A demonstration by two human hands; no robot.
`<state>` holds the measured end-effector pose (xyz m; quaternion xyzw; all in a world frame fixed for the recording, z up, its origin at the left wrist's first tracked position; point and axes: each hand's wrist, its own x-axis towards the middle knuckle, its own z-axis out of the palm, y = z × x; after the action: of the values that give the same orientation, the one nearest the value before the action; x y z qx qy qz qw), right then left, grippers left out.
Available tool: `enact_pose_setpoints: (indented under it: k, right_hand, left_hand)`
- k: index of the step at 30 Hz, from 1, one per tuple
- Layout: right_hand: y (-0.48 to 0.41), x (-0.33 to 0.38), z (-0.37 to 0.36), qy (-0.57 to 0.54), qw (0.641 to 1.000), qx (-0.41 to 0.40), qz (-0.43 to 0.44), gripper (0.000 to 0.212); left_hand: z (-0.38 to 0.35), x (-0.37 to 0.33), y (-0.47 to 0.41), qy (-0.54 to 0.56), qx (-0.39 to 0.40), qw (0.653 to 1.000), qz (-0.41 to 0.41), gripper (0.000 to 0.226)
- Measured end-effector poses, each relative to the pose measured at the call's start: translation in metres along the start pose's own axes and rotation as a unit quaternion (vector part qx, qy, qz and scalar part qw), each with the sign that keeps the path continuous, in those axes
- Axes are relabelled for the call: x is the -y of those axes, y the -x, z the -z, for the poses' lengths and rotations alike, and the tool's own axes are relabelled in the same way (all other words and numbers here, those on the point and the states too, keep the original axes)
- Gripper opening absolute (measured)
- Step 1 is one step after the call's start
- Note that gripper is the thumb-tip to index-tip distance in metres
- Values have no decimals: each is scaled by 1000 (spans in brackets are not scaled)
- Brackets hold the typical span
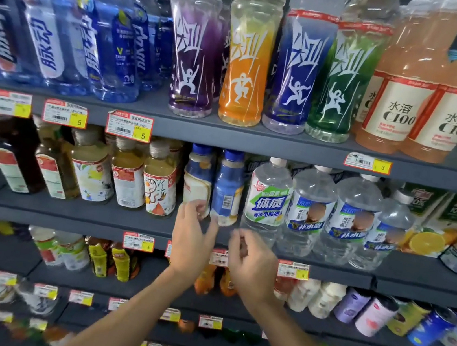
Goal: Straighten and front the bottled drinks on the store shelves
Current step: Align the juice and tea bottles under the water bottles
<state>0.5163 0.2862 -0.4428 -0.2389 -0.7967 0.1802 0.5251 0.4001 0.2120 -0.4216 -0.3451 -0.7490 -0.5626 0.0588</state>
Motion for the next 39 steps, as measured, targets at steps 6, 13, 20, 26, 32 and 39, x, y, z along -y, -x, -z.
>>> enact_pose_setpoints:
  k: [6,13,20,26,32,39]
  right_hand:
    - [-4,42,-48,38,977,70,-197,60]
    - [-28,50,-70,134,938,81,-310,65]
    - [-44,53,-78,162,922,90,-338,66]
    - [-45,53,-78,159,929,84,-324,39]
    - [-35,55,-74,144,940,72,-303,39]
    - [-14,61,-60,147,949,66,-272,40]
  left_hand:
    - [12,20,-15,-164,25,980,114,59]
    - [16,37,-40,-268,90,954,105,64]
    - [15,44,-59,-254,105,958,84,56]
    - [14,46,-59,-231,103,964,85,49]
    - [20,46,-50,-220,92,968,82,50]
    - [35,45,-36,-223,67,968,93,61]
